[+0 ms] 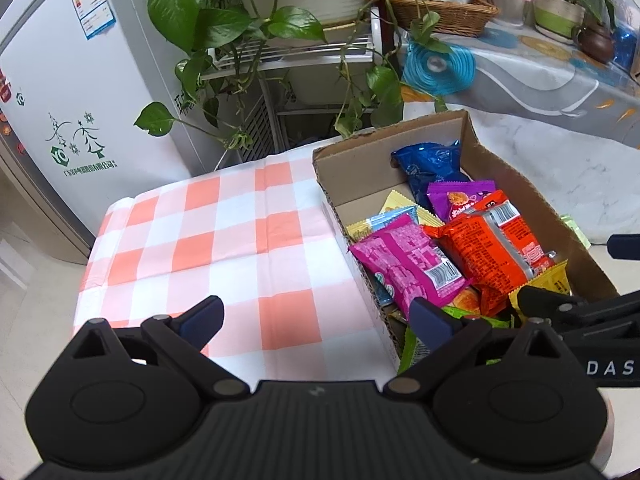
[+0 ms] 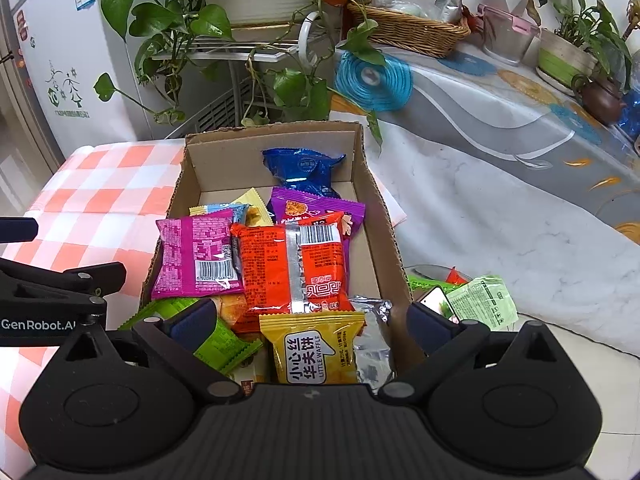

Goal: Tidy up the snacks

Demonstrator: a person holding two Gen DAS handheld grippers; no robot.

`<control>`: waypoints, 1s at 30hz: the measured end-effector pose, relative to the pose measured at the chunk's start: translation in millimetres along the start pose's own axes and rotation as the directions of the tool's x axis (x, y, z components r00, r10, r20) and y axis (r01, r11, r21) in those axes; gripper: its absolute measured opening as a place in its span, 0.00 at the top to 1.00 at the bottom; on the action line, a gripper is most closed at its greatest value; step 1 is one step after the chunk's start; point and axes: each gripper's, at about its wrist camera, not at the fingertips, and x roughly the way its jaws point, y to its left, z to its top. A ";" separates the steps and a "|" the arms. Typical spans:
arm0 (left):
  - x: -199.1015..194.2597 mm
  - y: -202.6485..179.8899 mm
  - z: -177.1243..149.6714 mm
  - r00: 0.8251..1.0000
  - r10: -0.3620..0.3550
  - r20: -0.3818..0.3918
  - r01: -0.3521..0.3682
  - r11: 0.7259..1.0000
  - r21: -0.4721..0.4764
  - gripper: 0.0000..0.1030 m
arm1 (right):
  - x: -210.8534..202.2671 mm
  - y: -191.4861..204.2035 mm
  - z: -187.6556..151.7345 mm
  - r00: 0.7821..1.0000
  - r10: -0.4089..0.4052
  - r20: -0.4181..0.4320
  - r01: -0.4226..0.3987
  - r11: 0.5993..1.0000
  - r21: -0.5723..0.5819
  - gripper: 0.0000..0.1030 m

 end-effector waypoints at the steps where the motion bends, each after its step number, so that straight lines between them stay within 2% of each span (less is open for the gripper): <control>1: 0.3 -0.6 0.5 1.000 0.003 -0.001 -0.003 1.000 0.002 0.04 | 0.4 -0.1 0.4 1.000 -0.002 -0.001 0.002 1.000 0.002 0.00; 11: 2.2 -4.3 2.2 1.000 0.024 -0.006 -0.024 1.000 0.011 0.04 | 2.4 0.0 1.2 1.000 -0.024 -0.012 0.024 1.000 0.005 0.00; 30: 6.3 0.9 -0.8 1.000 0.006 -0.017 -0.006 1.000 -0.002 0.05 | 4.8 4.1 2.0 0.999 -0.029 -0.020 0.029 1.000 -0.001 0.00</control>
